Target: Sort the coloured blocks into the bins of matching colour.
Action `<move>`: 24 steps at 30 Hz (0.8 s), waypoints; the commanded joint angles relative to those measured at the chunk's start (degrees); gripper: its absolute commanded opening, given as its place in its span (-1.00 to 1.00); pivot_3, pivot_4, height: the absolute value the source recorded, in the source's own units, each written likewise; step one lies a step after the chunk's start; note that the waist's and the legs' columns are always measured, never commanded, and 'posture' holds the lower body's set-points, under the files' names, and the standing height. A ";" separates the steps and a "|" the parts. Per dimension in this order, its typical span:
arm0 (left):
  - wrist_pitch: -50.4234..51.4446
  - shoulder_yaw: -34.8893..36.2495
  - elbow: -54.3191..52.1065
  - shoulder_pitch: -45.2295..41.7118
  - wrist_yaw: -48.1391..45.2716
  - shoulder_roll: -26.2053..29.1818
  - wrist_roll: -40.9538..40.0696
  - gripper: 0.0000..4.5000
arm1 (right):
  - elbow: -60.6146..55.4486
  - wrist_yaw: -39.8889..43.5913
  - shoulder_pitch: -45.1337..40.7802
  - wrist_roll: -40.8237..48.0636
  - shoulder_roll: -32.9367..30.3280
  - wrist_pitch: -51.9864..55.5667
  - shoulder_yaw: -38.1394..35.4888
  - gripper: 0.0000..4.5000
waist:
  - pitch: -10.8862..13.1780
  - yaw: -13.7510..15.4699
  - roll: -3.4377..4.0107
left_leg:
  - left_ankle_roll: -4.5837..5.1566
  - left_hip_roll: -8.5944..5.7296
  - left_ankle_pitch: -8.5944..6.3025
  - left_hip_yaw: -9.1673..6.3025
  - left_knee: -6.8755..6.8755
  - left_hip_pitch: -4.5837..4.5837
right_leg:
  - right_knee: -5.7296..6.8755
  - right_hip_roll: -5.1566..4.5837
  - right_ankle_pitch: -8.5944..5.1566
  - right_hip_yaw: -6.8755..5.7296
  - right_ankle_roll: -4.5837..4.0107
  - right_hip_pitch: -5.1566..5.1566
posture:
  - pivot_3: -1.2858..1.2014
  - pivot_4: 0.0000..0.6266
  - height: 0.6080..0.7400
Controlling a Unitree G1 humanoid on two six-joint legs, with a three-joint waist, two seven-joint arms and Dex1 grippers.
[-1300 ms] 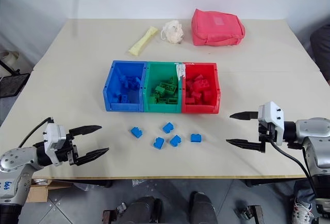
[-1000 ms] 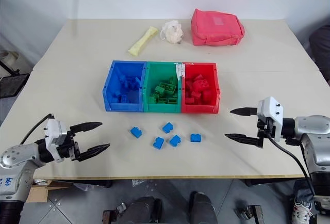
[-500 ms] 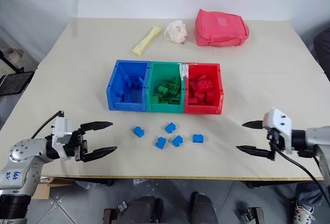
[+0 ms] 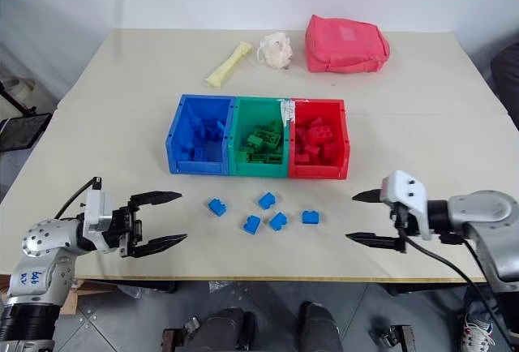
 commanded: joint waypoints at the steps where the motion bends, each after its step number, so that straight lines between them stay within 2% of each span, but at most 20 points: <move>1: -1.48 -0.55 -2.65 0.49 -0.90 -1.34 -1.72 0.99 | -0.50 -2.56 -4.50 -3.04 2.79 1.94 5.63 1.00 | 0.00 -0.01 0.00 | 0.00 -0.01 0.00 0.00 0.00 0.00 | 0.00 0.00 0.00 0.00 0.00 -0.01 | 0.03 -0.52 1.00; 9: -0.88 -2.28 -4.40 0.59 0.45 -3.52 -1.03 0.99 | 3.91 -4.48 -9.56 -8.43 7.74 0.90 12.76 1.00 | 0.00 -0.01 0.00 | 0.00 -0.08 0.00 -0.15 0.01 -0.06 | 0.04 0.07 0.00 -0.02 0.00 -0.01 | 0.03 -0.52 1.00; 12: -0.94 -2.63 -4.39 0.28 0.85 -4.00 -1.04 1.00 | 2.71 -4.72 -9.56 -9.12 8.19 1.44 13.51 0.75 | 0.00 -0.05 0.00 | 0.00 -0.05 0.00 -0.12 0.01 -0.03 | 0.07 0.10 0.00 -0.04 0.00 -0.01 | 0.03 -0.52 1.00; 21: -1.08 -2.84 -3.91 -0.09 0.60 -4.34 -1.57 1.00 | -1.26 -6.36 -8.83 -8.67 8.85 2.91 12.54 -0.57 | 0.00 -0.05 0.00 | 0.00 -0.06 0.00 -0.11 0.01 -0.03 | 0.10 0.12 0.00 -0.05 0.00 -0.02 | 0.03 -0.52 1.00; 24: -1.04 -2.51 -3.91 -0.17 1.05 -4.63 -1.85 1.00 | -3.63 -6.75 -9.86 -6.82 9.50 4.20 11.32 -0.59 | 0.00 -0.01 0.00 | 0.01 -0.07 0.01 -0.11 0.02 -0.03 | 0.10 0.12 0.00 -0.04 0.00 -0.02 | 0.03 -0.52 1.00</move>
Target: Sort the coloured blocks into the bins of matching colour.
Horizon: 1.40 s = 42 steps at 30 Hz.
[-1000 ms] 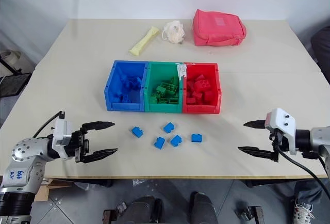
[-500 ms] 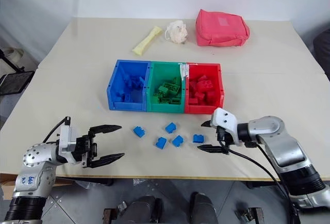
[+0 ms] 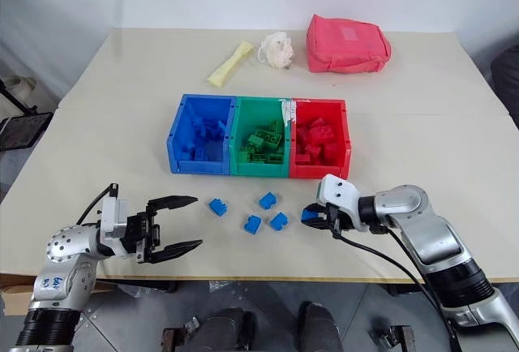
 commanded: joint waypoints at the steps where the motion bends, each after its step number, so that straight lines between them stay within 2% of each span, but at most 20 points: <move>1: -0.50 0.72 -1.67 -0.31 0.37 -0.42 -1.78 1.00 | -4.51 -0.69 -1.66 3.05 0.72 1.74 -2.86 -0.59 | 0.00 -0.02 0.00 | 0.00 0.00 0.00 0.00 0.00 0.00 | 0.00 0.00 0.00 0.00 0.00 0.00 | 0.03 -0.52 1.00; 7: 0.40 1.96 -4.09 0.40 4.51 -1.58 -2.42 1.00 | -6.45 -3.21 -8.89 6.14 4.19 6.60 -3.68 -0.59 | 0.00 -0.41 0.00 | 0.00 0.04 0.00 0.00 0.00 0.00 | 0.02 -0.02 0.00 0.03 0.00 -0.03 | 0.03 -0.52 1.00; 13: 1.36 4.33 -6.85 1.56 9.32 -2.06 -3.22 1.00 | -3.35 -5.73 -17.90 5.62 9.91 9.08 -0.24 -0.59 | 0.00 -0.74 0.00 | -0.02 0.02 -0.01 -0.07 -0.01 -0.03 | 0.04 -0.03 0.00 0.05 0.00 -0.04 | 0.03 -0.52 1.00; 21: 2.65 8.46 -10.87 1.93 20.93 -4.56 -3.35 1.00 | 12.48 -9.76 -30.12 2.01 24.42 2.98 3.75 -0.59 | -0.01 -1.60 -0.01 | -0.03 -0.02 0.00 -0.14 -0.03 -0.02 | 0.21 0.04 0.00 0.03 -0.01 -0.11 | 0.03 -0.52 1.00; 25: 3.09 8.71 -12.28 2.80 22.31 -4.46 -3.42 1.00 | 19.57 -11.22 -33.47 0.08 29.66 -0.79 4.12 -0.59 | -0.01 -1.60 -0.02 | -0.02 -0.08 0.00 -0.15 -0.03 -0.05 | 0.29 0.05 0.00 0.02 -0.01 -0.16 | 0.03 -0.52 1.00; 30: 3.29 8.81 -13.73 4.50 22.59 -4.04 -3.22 1.00 | 35.35 -18.10 -40.68 -2.64 40.50 -8.99 2.69 -0.59 | -0.01 -3.09 -0.01 | -0.05 -0.07 0.01 -0.13 -0.04 -0.03 | 0.52 0.10 -0.04 0.00 -0.07 -0.27 | 0.03 -0.52 1.00; 31: 3.31 8.81 -13.66 4.43 22.53 -3.93 -3.22 1.00 | 37.51 -18.96 -41.33 -3.34 41.36 -10.29 2.47 -0.26 | -0.01 -3.14 -0.01 | -0.07 -0.06 0.01 -0.14 -0.05 -0.02 | 0.70 0.10 -0.07 0.01 -0.13 -0.38 | 0.03 -0.52 1.00; 33: 3.24 8.85 -13.37 4.22 22.28 -3.62 -3.11 1.00 | 40.27 -19.98 -42.14 -3.97 42.52 -12.47 1.86 -0.05 | -0.01 -3.03 -0.01 | -0.09 -0.07 0.00 -0.18 -0.06 -0.02 | 0.82 0.10 -0.08 0.03 -0.14 -0.45 | 0.03 -0.52 1.00; 39: 3.33 8.52 -12.65 3.54 21.18 -2.99 -3.50 1.00 | 38.83 -17.58 -41.00 -2.98 41.98 -14.55 0.62 0.89 | -0.01 -3.17 -0.02 | -0.09 -0.17 0.00 -0.29 -0.08 -0.07 | 0.82 0.07 -0.08 0.10 -0.15 -0.47 | 0.03 -0.52 1.00; 40: 3.41 8.43 -12.53 3.39 20.95 -2.93 -3.56 1.00 | 37.43 -16.63 -40.27 -2.61 41.46 -14.21 0.55 0.99 | -0.01 -3.15 -0.02 | -0.09 -0.14 -0.01 -0.29 -0.10 -0.07 | 0.83 0.08 -0.08 0.10 -0.15 -0.48 | 0.03 -0.52 1.00; 42: 3.64 8.32 -12.28 3.15 20.50 -2.82 -3.63 1.00 | 35.29 -15.20 -39.13 -2.18 40.72 -13.47 0.44 0.99 | -0.01 -3.14 -0.02 | -0.10 -0.11 -0.01 -0.31 -0.10 -0.07 | 0.83 0.09 -0.08 0.09 -0.15 -0.47 | 0.03 -0.52 1.00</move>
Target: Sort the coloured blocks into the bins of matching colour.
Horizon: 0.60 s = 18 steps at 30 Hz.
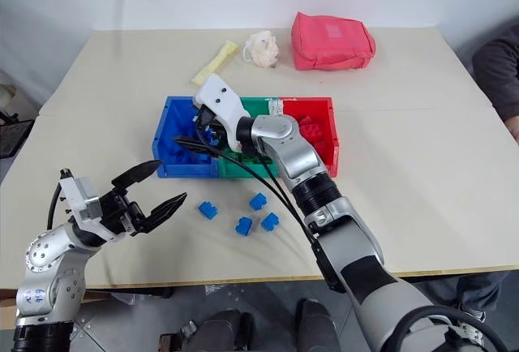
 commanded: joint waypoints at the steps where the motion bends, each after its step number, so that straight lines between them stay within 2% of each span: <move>1: 0.14 0.16 -0.63 -0.53 -1.45 1.00 -1.47 1.00 | -7.00 3.64 2.05 2.09 -1.84 0.47 -1.06 0.99 | 0.00 0.06 0.00 | 0.00 0.00 0.00 0.01 0.00 0.00 | -0.01 -0.01 0.00 0.00 0.00 0.00 | 0.03 -0.52 1.00; 6: 0.88 -2.41 2.13 -1.36 -8.17 3.59 -1.07 1.00 | -23.05 16.29 12.29 7.56 -13.65 7.16 -1.02 0.99 | 0.00 0.47 -0.01 | 0.02 -0.06 -0.01 -0.13 0.03 -0.04 | -0.04 -0.05 0.00 -0.01 0.00 0.08 | 0.03 -0.52 1.00; 9: 0.85 -3.20 3.49 -1.73 -10.74 4.67 -1.00 1.00 | -27.96 19.89 16.29 9.45 -19.06 9.02 -1.70 0.99 | 0.00 0.34 -0.01 | 0.06 -0.10 -0.02 -0.07 0.03 -0.05 | -0.19 -0.08 0.00 -0.01 0.00 0.14 | 0.03 -0.52 1.00; 11: 1.10 -3.96 4.57 -2.16 -13.34 5.72 -1.13 1.00 | -32.25 24.06 20.85 11.67 -25.36 10.35 -3.57 0.99 | 0.00 0.34 0.00 | 0.04 -0.01 -0.02 -0.01 0.02 -0.04 | -0.23 -0.06 0.00 -0.02 0.00 0.13 | 0.03 -0.52 1.00; 18: -0.69 -6.61 8.98 -2.58 -20.68 9.34 1.45 1.00 | -38.76 28.03 31.96 12.32 -40.12 11.98 -7.11 0.99 | 0.00 0.52 0.00 | 0.01 0.19 -0.03 0.20 0.01 -0.01 | -0.55 -0.09 -0.01 -0.06 -0.01 0.25 | 0.03 -0.52 1.00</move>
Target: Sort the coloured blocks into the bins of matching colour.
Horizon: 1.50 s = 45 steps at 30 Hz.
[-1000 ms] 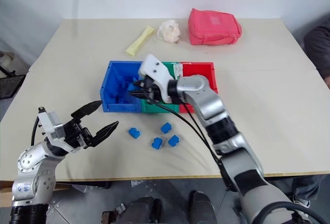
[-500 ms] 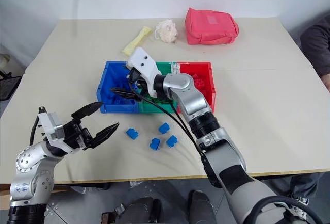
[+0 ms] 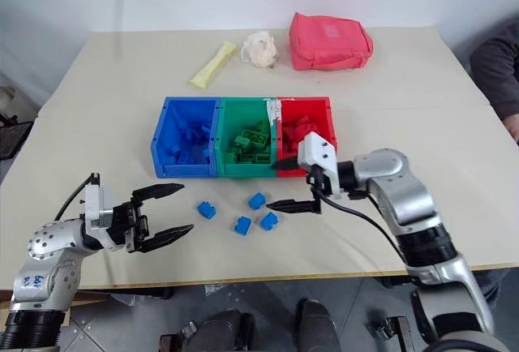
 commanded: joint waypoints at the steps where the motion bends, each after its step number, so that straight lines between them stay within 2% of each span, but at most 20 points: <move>1: -1.21 -0.88 1.05 0.02 -3.38 1.69 0.81 1.00 | -4.12 1.59 4.64 0.75 -6.01 0.20 -3.57 0.99 | 0.00 0.25 0.00 | 0.00 -0.01 0.00 -0.01 0.00 0.00 | -0.04 0.00 0.00 0.00 0.00 0.02 | 0.03 -0.52 1.00; 3: -1.31 -1.78 1.89 -0.38 -5.77 2.80 1.01 1.00 | -4.51 2.41 10.64 -0.60 -12.10 -1.31 -6.42 0.99 | 0.00 0.91 0.00 | 0.00 -0.02 0.00 -0.01 0.00 -0.02 | -0.11 -0.05 0.01 0.02 0.01 0.06 | 0.03 -0.52 1.00; 5: -1.62 -2.26 2.78 -0.74 -7.57 3.54 1.22 1.00 | -5.12 2.37 14.27 -0.98 -15.57 -2.00 -8.21 0.99 | 0.00 1.48 0.00 | 0.01 -0.02 -0.01 0.00 0.00 -0.01 | -0.20 -0.07 0.01 0.03 0.02 0.11 | 0.03 -0.52 1.00; 8: -2.58 -2.23 4.49 -1.43 -9.56 4.26 1.28 1.00 | -6.52 1.61 16.86 -0.37 -17.53 -2.06 -9.74 0.99 | 0.00 1.62 0.00 | 0.01 0.00 0.00 0.01 0.01 0.02 | -0.32 -0.08 0.01 0.02 0.02 0.19 | 0.03 -0.52 1.00; 14: -3.36 -1.55 7.20 -2.38 -11.96 5.01 1.37 1.00 | -9.33 0.23 18.38 0.69 -17.56 -0.88 -10.73 0.99 | 0.00 1.52 0.00 | -0.02 0.07 -0.01 0.01 0.01 0.06 | -0.31 -0.08 0.01 0.01 0.02 0.20 | 0.03 -0.52 1.00; 20: -4.34 -1.50 8.28 -2.57 -12.93 5.39 1.41 1.00 | -11.90 -1.82 17.00 0.51 -15.77 0.80 -8.03 0.99 | 0.00 1.65 0.00 | -0.02 0.06 -0.01 -0.01 0.02 0.04 | -0.33 -0.10 0.02 0.00 0.02 0.22 | 0.03 -0.52 1.00; 24: -6.45 -0.79 8.64 -2.52 -11.58 5.12 2.50 1.00 | -12.19 -4.78 12.75 -2.28 -11.37 2.81 -1.64 0.99 | 0.00 1.51 0.00 | -0.02 0.06 -0.01 -0.02 0.03 0.05 | -0.32 -0.11 0.02 0.00 0.02 0.21 | 0.03 -0.52 1.00; 29: -6.94 -0.32 7.57 -0.55 -11.02 5.16 2.46 1.00 | -9.28 -6.59 8.84 -6.56 -7.50 2.31 4.43 0.99 | 0.00 1.42 0.01 | -0.04 0.05 -0.02 -0.04 0.02 0.04 | -0.28 -0.09 0.01 -0.01 0.02 0.18 | 0.03 -0.52 1.00; 33: -7.39 0.42 5.99 1.16 -9.35 5.06 2.68 1.00 | -4.83 -7.85 4.18 -11.10 -1.82 0.97 10.71 0.99 | 0.00 1.37 0.01 | -0.04 0.04 -0.02 -0.04 0.03 0.03 | -0.28 -0.08 0.01 -0.01 0.02 0.17 | 0.03 -0.52 1.00; 39: -7.21 0.97 2.62 4.95 -7.18 4.95 2.45 1.00 | 0.31 -8.48 1.03 -13.80 2.84 -1.09 13.51 0.99 | 0.00 1.35 -0.01 | -0.03 0.00 -0.02 -0.08 0.03 0.03 | -0.21 -0.04 0.01 -0.03 0.02 0.17 | 0.03 -0.52 1.00; 42: -6.88 1.24 1.28 6.05 -6.28 5.00 2.08 1.00 | 0.30 -7.15 1.35 -14.12 2.94 -1.91 14.02 0.72 | 0.00 1.41 0.00 | -0.04 0.01 -0.02 -0.13 0.03 0.03 | -0.20 -0.05 0.01 -0.04 0.02 0.17 | 0.03 -0.52 1.00; 45: -6.48 1.49 0.84 6.03 -5.45 4.95 1.71 1.00 | -0.03 -7.12 1.54 -14.05 3.00 -2.02 13.71 0.26 | 0.00 1.34 0.00 | -0.04 0.02 -0.02 -0.13 0.03 0.04 | -0.19 -0.04 0.01 -0.03 0.02 0.18 | 0.03 -0.52 1.00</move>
